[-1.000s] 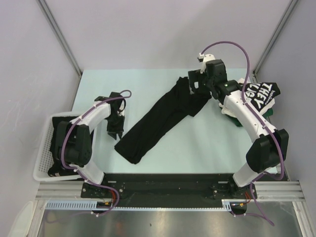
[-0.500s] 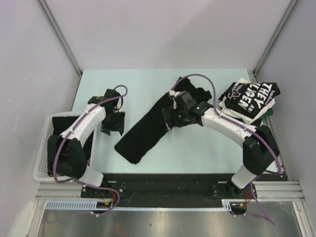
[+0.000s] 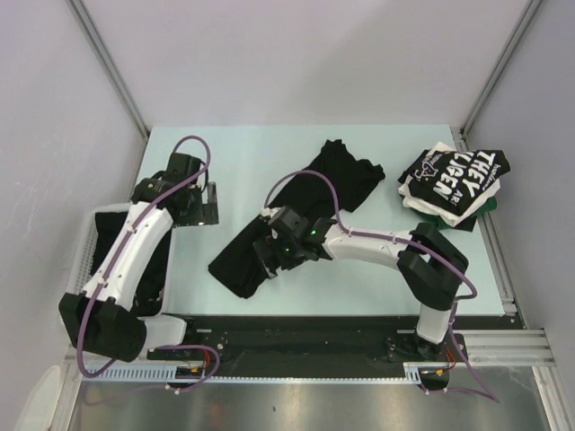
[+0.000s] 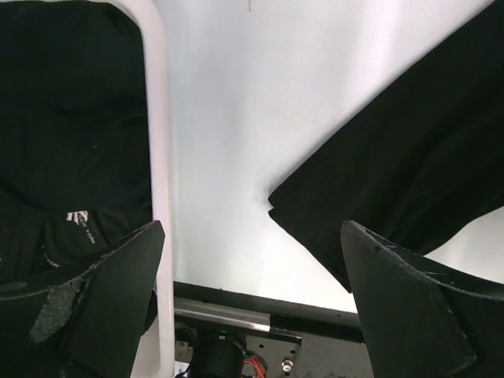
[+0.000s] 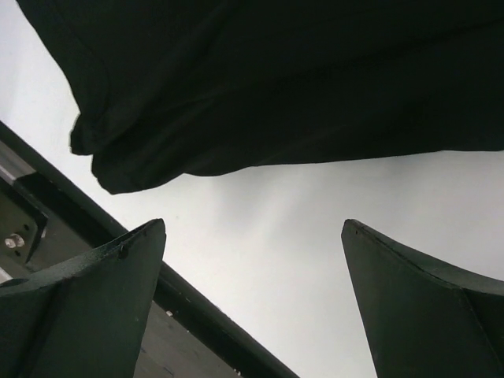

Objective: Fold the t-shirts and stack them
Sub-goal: Rotate the tshirt 90 degrees

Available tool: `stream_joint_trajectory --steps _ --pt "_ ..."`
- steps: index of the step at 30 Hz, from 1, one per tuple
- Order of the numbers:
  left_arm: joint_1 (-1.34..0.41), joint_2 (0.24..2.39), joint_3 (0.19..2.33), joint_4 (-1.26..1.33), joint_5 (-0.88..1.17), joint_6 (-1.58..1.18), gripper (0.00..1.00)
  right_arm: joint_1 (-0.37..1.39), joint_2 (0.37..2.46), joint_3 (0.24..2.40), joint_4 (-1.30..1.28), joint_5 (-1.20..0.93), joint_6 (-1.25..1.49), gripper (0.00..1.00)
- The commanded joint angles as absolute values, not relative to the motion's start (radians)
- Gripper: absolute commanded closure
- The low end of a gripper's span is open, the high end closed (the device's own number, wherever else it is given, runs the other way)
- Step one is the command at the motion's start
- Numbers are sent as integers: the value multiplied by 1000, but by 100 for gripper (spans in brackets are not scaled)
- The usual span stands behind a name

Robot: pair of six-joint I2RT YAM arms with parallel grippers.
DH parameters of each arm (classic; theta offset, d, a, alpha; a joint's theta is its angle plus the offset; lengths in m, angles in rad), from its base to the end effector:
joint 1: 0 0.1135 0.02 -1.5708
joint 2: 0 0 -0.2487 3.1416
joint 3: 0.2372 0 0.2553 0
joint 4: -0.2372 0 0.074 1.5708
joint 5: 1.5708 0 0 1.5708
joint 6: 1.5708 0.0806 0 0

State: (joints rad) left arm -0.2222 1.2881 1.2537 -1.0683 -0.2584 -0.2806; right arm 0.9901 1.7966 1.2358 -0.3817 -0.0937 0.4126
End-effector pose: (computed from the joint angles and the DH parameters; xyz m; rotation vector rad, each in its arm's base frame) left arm 0.2672 -0.0392 0.2682 -0.1577 2.6176 0.1744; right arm 0.2177 0.3456 0.1499 -0.7920 2.5246 0.6494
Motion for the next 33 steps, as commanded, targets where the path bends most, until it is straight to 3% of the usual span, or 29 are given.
stream_joint_trajectory --steps 1,24,33 --pt "-216 1226 1276 -1077 -308 -298 1 1031 1867 1301 -351 -71 405 0" --pt "-212 1158 1253 -1112 -393 -276 0 1152 1922 1399 -244 32 249 0" --pt "-212 1128 1204 -1117 -403 -278 0 1166 2064 1595 -316 21 216 0"
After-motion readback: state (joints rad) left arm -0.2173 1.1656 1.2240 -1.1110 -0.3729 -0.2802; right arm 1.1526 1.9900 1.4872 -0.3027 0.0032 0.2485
